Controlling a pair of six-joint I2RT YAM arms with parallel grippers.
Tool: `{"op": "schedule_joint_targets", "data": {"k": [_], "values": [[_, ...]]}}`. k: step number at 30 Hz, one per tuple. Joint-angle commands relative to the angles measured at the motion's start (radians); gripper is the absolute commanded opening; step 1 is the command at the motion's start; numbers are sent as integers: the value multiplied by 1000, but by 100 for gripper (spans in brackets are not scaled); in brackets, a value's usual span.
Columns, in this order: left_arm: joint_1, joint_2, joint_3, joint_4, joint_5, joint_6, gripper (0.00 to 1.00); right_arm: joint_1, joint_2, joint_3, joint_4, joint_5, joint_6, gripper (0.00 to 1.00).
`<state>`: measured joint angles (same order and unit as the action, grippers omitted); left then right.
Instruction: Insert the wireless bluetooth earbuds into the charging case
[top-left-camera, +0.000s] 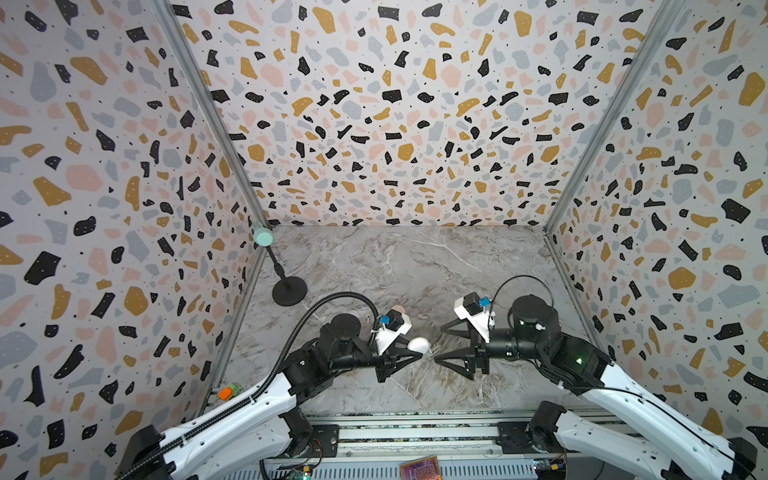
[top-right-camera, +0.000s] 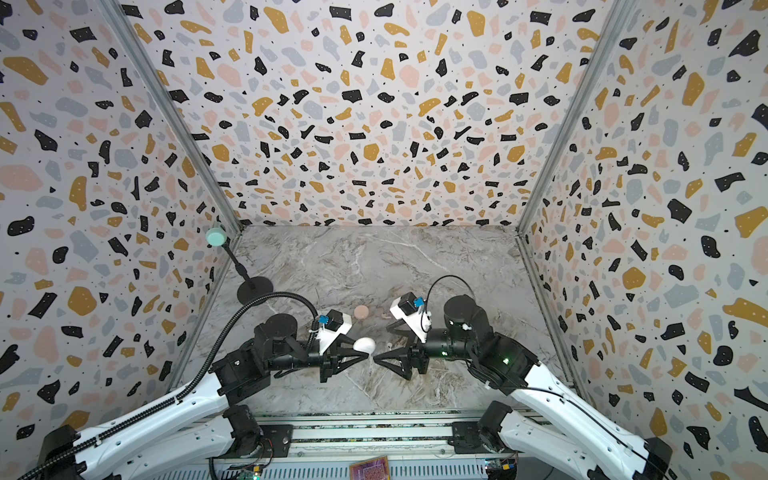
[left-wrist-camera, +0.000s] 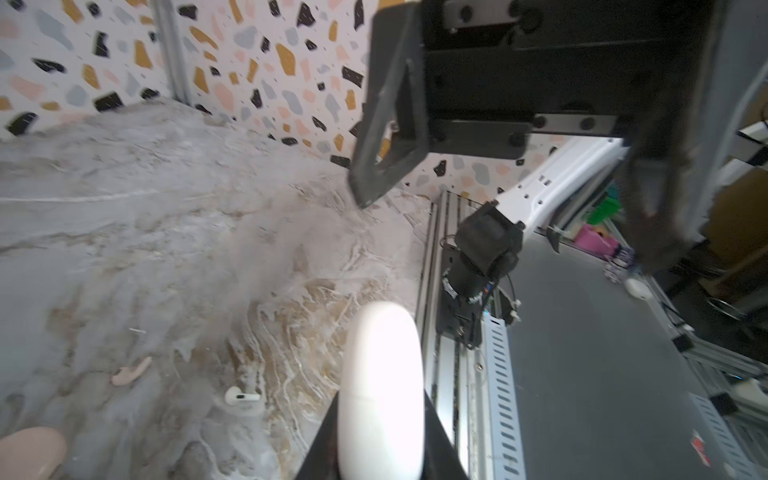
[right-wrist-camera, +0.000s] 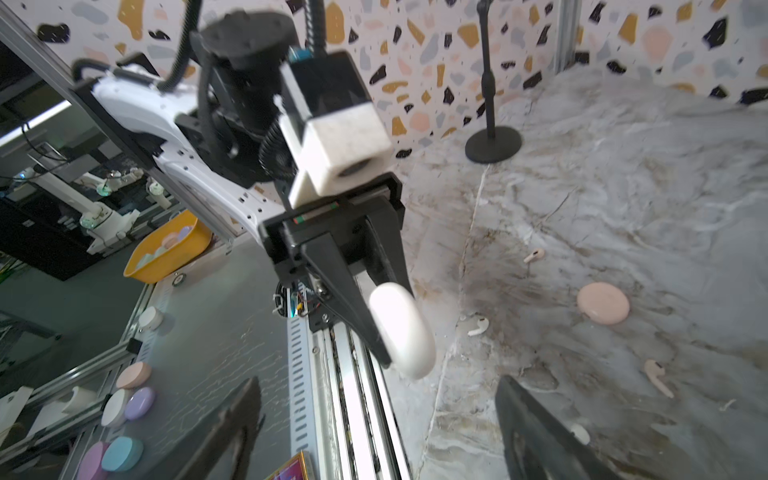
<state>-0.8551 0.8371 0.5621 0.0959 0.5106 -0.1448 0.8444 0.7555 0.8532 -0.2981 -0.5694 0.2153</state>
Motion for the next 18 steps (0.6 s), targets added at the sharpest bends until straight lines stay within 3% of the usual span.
{"op": "schedule_joint_targets", "data": {"k": [1, 4, 7, 15, 18], "values": [[-4, -60, -89, 281, -137, -5, 0, 1, -86, -36, 77, 74, 25, 91], [-4, -147, -224, 458, -253, 55, 0, 2, -156, -98, 137, 162, 43, 98], [-5, -197, -284, 479, -324, 112, 0, 2, -207, -154, 204, 205, 53, 99], [-6, -248, -309, 487, -277, 69, 0, 11, -221, -229, 353, 256, 34, 99], [-6, -208, -301, 509, -199, 44, 0, 32, -172, -226, 380, 283, 3, 99]]}}
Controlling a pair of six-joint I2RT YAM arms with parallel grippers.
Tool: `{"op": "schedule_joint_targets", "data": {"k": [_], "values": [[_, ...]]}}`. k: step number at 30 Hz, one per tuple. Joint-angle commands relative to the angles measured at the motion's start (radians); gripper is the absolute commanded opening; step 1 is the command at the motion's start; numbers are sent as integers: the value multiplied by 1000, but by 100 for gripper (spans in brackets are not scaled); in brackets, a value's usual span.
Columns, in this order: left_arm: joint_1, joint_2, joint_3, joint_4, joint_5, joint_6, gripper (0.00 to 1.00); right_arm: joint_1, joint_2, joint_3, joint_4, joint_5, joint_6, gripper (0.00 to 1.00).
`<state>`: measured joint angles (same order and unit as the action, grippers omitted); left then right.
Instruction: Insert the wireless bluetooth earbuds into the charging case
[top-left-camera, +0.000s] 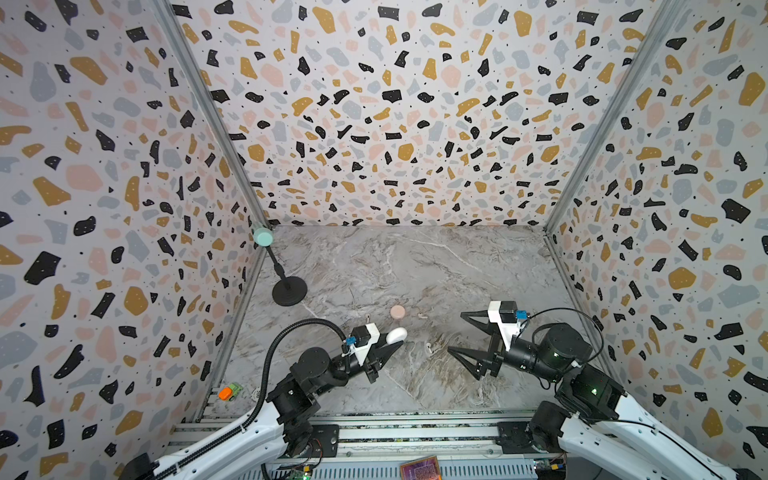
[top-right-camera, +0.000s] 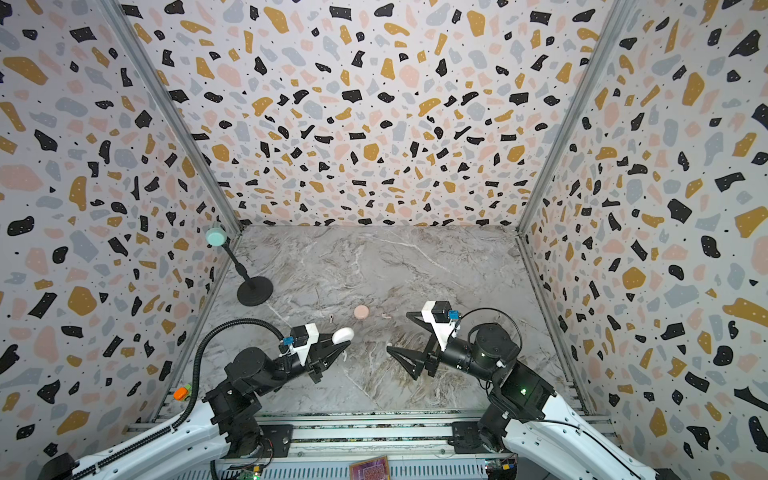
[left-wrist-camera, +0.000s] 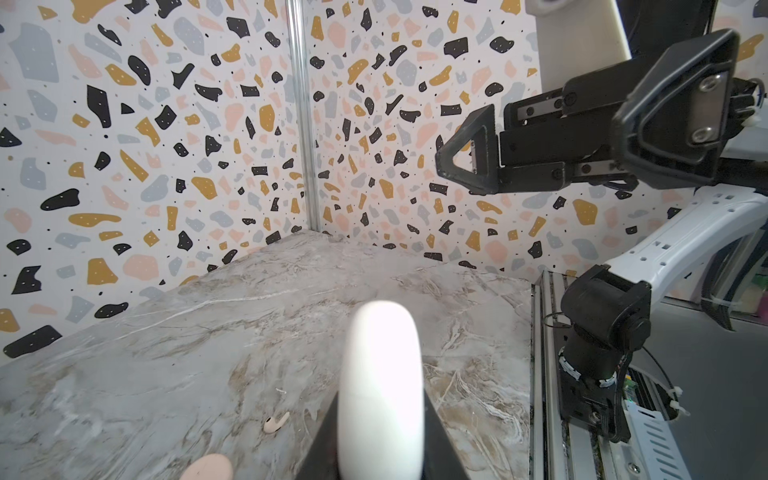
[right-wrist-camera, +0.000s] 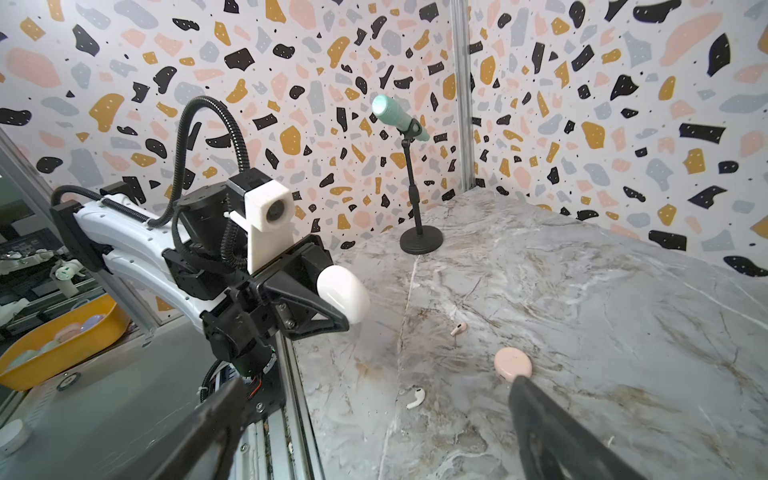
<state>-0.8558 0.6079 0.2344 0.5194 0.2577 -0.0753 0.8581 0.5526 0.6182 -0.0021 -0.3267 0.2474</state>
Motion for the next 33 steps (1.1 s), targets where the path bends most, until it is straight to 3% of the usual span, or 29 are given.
{"op": "schedule_joint_targets", "data": {"k": [1, 6, 13, 22, 33], "values": [[-6, 35, 31, 84, 75, -28, 0, 29, 51, 10, 95, 57, -44, 99], [-19, 38, 40, 42, 96, 27, 0, 98, 134, 36, 121, 146, -148, 99], [-31, -15, 29, 40, 86, 6, 0, 196, 265, 98, 98, 277, -279, 99], [-118, -31, 42, -33, 53, 29, 0, 379, 259, 93, 106, 458, -298, 99], [-134, -50, 45, -61, 35, 40, 0, 410, 249, 172, -37, 545, -336, 99]]}}
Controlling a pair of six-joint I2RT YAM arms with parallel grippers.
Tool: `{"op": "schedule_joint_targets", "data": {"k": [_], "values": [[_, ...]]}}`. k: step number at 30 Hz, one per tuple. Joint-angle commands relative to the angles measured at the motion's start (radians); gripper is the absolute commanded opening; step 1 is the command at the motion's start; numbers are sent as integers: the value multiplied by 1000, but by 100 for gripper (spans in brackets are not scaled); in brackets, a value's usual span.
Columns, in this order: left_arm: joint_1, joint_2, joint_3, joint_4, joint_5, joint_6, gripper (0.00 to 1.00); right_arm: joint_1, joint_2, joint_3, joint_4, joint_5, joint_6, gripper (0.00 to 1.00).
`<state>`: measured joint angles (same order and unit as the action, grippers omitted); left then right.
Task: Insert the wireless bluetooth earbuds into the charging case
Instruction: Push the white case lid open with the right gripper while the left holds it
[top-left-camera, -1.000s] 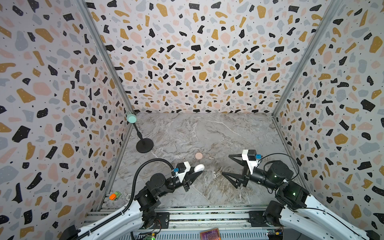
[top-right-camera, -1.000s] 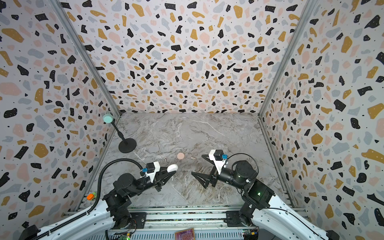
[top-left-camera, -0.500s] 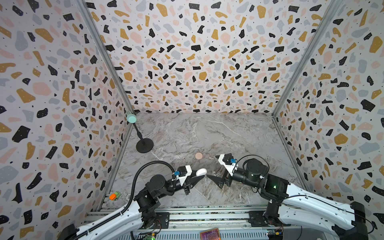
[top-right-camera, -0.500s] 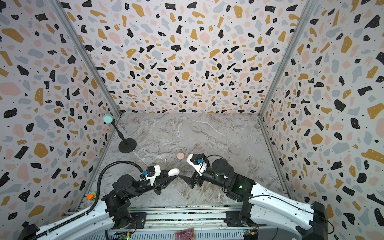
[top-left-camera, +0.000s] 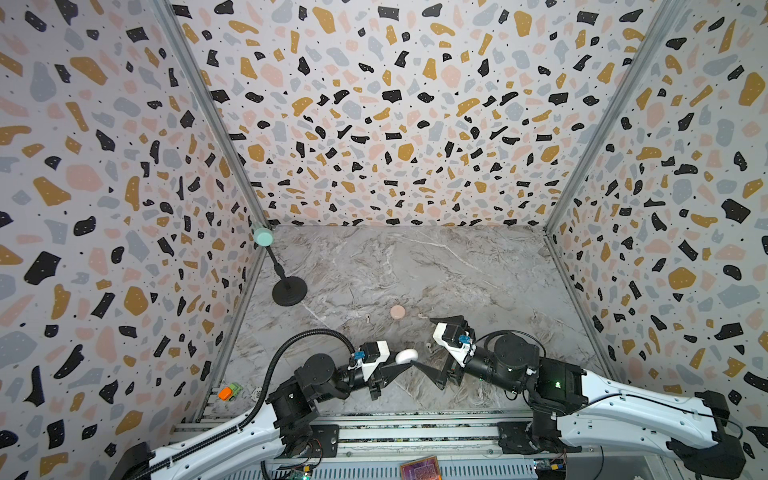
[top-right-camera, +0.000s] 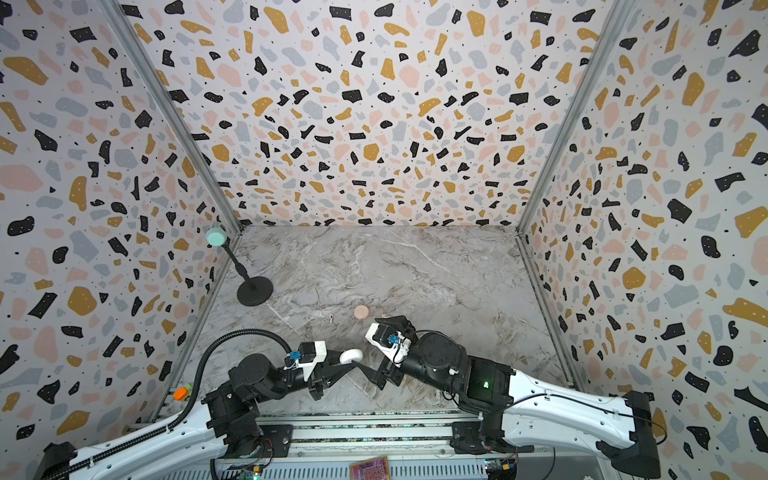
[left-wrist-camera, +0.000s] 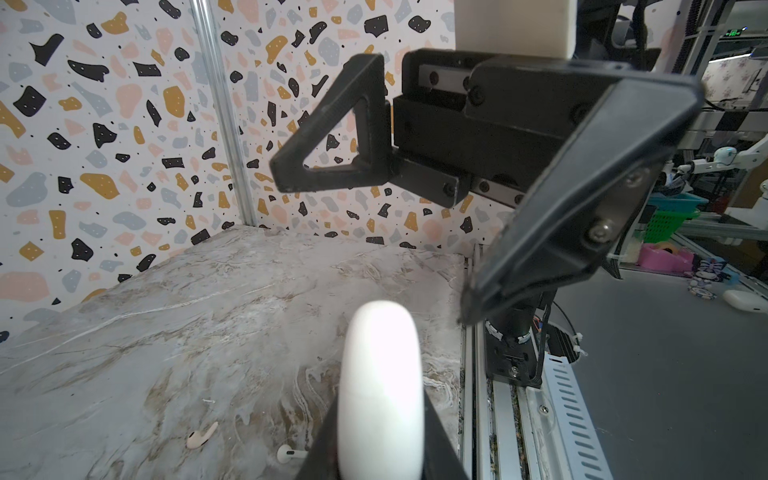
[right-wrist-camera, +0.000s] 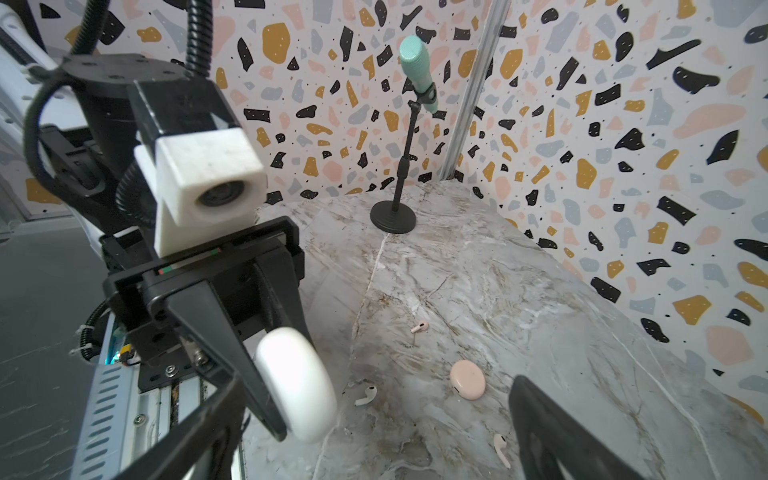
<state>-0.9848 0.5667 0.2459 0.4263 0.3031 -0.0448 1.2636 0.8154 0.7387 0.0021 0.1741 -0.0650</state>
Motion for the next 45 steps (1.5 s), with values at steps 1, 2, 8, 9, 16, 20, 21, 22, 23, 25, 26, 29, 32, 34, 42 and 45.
{"op": "schedule_joint_targets", "data": {"k": [1, 2, 8, 9, 16, 20, 21, 22, 23, 25, 26, 29, 32, 34, 42, 45], "values": [[-5, -8, 33, 34, -10, 10, 0, 4, -11, 54, -49, 42, -26, 99], [-5, -7, 32, 34, -10, 10, 0, 3, -9, 53, -50, 42, -28, 99], [-6, 4, 28, 42, -10, 7, 0, 6, -14, 27, -47, 50, -42, 99], [-6, 8, 27, 43, -10, 8, 0, 6, -15, 22, -45, 44, -41, 99], [-7, 11, 29, 34, -13, 22, 0, 26, -8, 22, -57, 36, -38, 99], [-6, 9, 29, 30, -17, 25, 0, 33, -3, 21, -69, 50, -52, 99], [-7, 9, 29, 28, -16, 26, 0, 34, 0, 22, -78, 60, -55, 99], [-6, 11, 30, 27, -17, 28, 0, 35, 5, 22, -86, 68, -55, 99], [-6, 12, 30, 26, -17, 28, 0, 36, 10, 22, -96, 70, -56, 99], [-6, 15, 30, 27, -16, 29, 0, 38, 12, 20, -98, 71, -53, 99], [-6, 17, 30, 28, -14, 28, 0, 40, 12, 18, -97, 72, -53, 99], [-6, 29, 32, 30, -5, 29, 0, 45, 11, 15, -86, 77, -53, 99], [-6, 31, 32, 29, -2, 30, 0, 46, 11, 7, -74, 79, -55, 99], [-6, 27, 30, 28, -3, 31, 0, 49, 16, 3, -67, 79, -58, 99], [-6, 18, 29, 25, 7, 32, 0, 59, 41, 9, -83, 109, -78, 99], [-9, 18, 29, 25, 13, 33, 0, 60, 46, 4, -74, 115, -77, 99]]}}
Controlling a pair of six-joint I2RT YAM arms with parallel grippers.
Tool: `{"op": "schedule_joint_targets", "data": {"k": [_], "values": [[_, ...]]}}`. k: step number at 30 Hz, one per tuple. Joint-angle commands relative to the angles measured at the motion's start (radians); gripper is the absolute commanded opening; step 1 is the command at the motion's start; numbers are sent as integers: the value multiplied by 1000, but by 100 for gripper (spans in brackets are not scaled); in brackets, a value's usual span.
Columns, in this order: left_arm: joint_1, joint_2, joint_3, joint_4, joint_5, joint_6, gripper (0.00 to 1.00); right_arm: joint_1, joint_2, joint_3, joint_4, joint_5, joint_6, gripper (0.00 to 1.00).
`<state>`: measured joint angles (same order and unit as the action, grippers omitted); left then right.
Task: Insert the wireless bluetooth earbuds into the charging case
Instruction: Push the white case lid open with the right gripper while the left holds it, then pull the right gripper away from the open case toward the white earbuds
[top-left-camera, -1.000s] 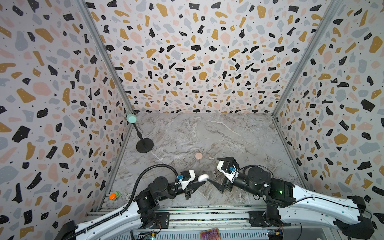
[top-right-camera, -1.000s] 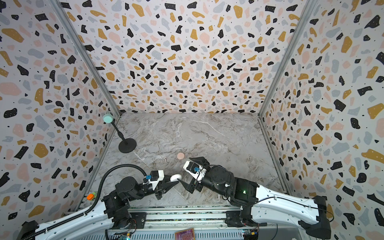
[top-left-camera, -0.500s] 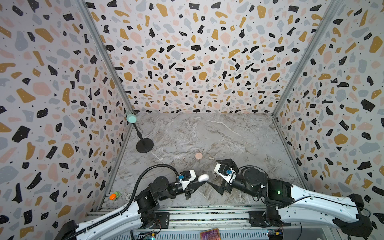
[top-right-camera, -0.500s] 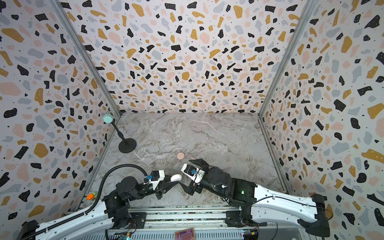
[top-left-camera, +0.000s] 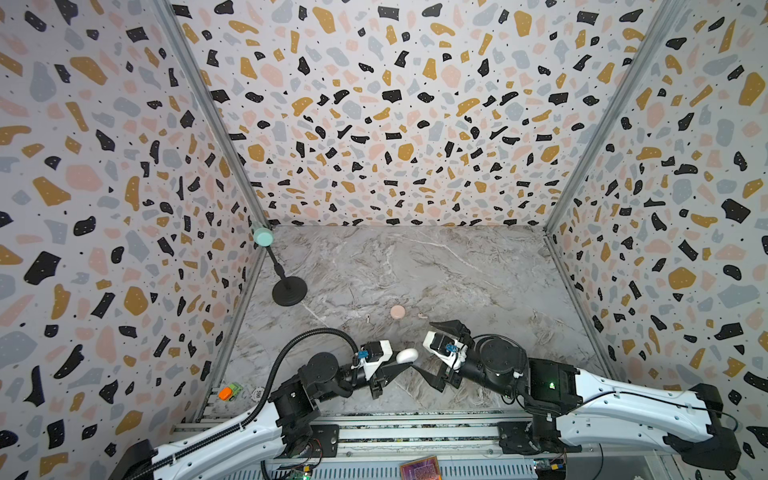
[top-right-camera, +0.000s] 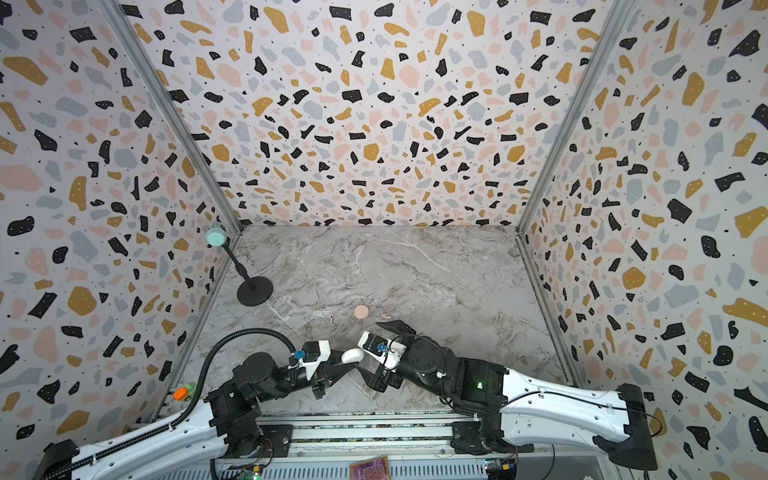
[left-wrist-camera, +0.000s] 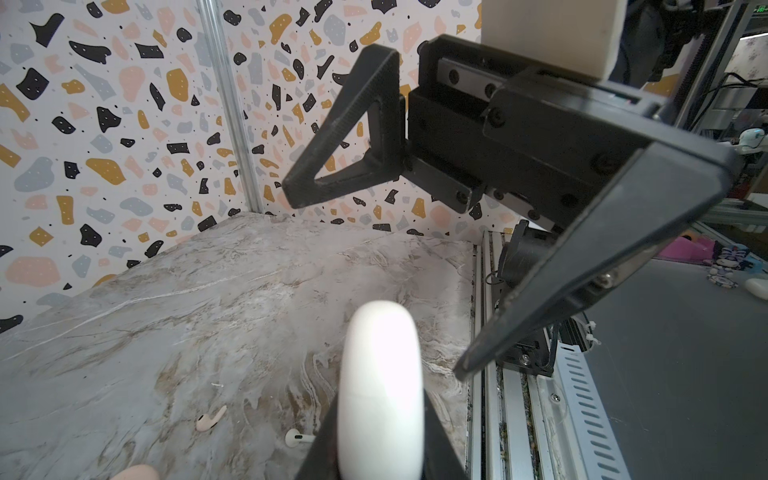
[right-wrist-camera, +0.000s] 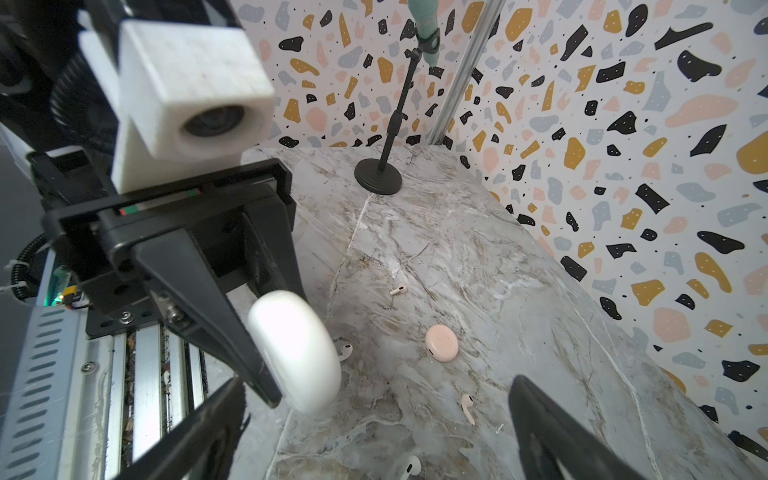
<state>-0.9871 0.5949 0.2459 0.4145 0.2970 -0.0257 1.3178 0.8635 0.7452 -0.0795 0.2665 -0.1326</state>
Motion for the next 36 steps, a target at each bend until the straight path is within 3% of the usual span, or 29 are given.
{"op": "schedule_joint_targets", "data": {"k": [1, 22, 36], "values": [[-6, -11, 29, 37, 18, 15, 0, 7, 0, -3, 9, 27, -10, 99], [-16, -6, 29, 26, 47, 26, 0, 9, 1, 3, 36, 180, -29, 99], [-19, 0, 30, 21, 66, 32, 0, 9, -30, 7, 52, 213, -20, 99]]}}
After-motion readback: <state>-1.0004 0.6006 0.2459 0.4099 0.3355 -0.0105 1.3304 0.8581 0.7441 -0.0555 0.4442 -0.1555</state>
